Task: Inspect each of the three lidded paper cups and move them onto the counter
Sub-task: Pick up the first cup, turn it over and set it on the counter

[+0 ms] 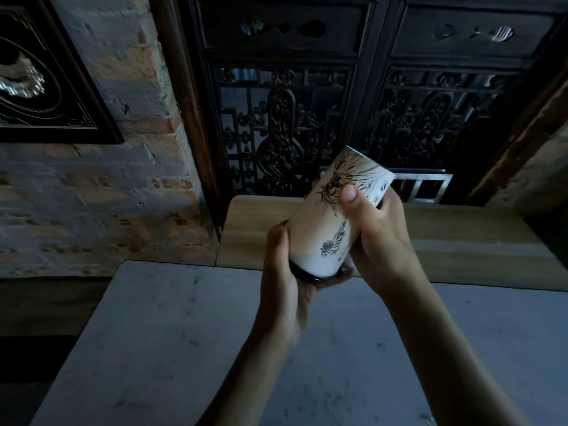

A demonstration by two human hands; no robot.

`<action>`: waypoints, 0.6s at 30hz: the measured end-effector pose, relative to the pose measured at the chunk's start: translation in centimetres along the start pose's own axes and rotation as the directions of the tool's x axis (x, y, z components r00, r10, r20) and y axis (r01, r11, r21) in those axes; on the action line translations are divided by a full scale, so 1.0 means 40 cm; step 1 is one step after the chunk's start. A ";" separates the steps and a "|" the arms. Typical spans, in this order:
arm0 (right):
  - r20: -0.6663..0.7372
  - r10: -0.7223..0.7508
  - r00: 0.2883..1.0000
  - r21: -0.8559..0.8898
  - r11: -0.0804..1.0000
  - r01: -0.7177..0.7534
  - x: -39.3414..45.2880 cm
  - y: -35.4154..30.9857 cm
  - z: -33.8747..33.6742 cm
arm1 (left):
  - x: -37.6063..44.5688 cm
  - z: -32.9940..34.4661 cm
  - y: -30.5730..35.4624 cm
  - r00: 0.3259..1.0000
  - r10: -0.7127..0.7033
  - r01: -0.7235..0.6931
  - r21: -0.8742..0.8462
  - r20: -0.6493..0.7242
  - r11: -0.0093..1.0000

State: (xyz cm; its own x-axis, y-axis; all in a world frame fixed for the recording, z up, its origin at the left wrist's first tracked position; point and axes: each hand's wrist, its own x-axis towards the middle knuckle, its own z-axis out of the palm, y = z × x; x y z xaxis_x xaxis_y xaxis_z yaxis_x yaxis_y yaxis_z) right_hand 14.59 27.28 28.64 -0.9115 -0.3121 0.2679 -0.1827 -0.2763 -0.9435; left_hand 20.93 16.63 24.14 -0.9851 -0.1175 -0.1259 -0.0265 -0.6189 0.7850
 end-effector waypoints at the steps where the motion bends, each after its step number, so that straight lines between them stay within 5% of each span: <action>1: 0.010 0.004 1.000 -0.004 1.000 -0.004 -0.001 -0.006 0.002 | 0.000 -0.002 0.000 1.000 -0.010 0.010 -0.006 0.007 1.000; 7: 0.153 0.029 0.988 0.088 0.995 -0.043 0.004 -0.021 -0.017 | 0.011 -0.027 0.013 0.977 -0.180 0.190 -0.094 0.113 0.977; 14: -0.019 0.000 1.000 -0.013 1.000 -0.001 -0.004 -0.008 -0.004 | 0.013 -0.004 -0.005 0.999 -0.011 0.014 0.065 -0.049 0.998; 18: 0.044 -0.012 0.999 0.025 1.000 0.011 -0.006 -0.012 -0.009 | 0.003 -0.009 -0.003 1.000 -0.019 0.020 0.081 -0.017 0.997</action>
State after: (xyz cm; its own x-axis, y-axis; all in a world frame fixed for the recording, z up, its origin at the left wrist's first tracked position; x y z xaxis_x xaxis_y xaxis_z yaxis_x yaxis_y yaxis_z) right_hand 14.77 27.81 28.94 -0.8922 -0.3484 0.2873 -0.1831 -0.3025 -0.9354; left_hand 20.87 16.42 23.83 -0.9813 -0.1193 -0.1508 -0.0598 -0.5562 0.8289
